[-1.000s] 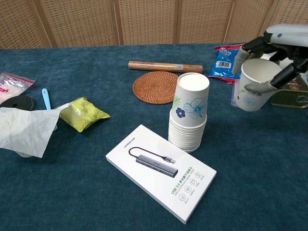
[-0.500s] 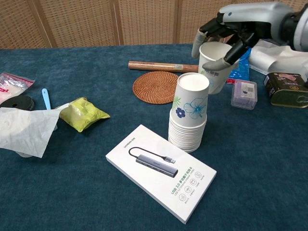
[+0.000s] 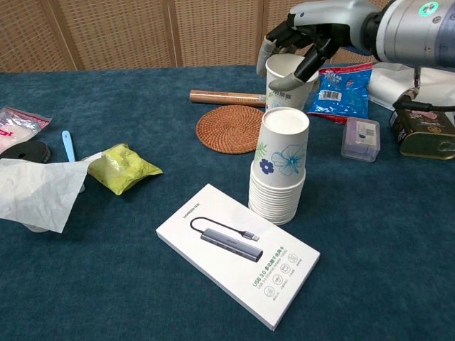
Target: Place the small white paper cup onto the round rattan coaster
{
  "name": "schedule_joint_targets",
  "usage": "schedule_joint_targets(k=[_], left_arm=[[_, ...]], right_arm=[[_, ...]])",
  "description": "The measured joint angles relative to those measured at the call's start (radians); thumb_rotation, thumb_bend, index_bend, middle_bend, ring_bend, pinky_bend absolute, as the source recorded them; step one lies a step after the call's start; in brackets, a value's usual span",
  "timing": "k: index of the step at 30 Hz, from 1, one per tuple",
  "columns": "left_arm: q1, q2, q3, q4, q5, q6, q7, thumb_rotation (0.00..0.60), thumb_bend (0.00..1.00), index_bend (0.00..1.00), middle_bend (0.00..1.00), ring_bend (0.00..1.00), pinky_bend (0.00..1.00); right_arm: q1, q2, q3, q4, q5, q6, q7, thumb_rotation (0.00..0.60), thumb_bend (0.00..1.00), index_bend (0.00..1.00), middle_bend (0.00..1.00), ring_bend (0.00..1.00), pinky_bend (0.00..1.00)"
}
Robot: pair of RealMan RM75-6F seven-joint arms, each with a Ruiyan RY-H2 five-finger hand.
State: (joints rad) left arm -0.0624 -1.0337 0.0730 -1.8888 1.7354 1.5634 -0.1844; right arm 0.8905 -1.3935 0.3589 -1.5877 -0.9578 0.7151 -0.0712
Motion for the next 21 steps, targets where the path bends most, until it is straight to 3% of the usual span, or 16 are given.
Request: schedule_joint_targets(k=[21], left_arm=[[-0.014,-0.013,-0.029,0.013,-0.076,-0.04,0.015,0.6,0.46,0.09,0.0,0.0,0.0]], right_arm=[[0.183,-0.181,0.01,0.325,0.029,-0.152,0.097,0.6,0.37,0.41,0.34,0.31,0.64]])
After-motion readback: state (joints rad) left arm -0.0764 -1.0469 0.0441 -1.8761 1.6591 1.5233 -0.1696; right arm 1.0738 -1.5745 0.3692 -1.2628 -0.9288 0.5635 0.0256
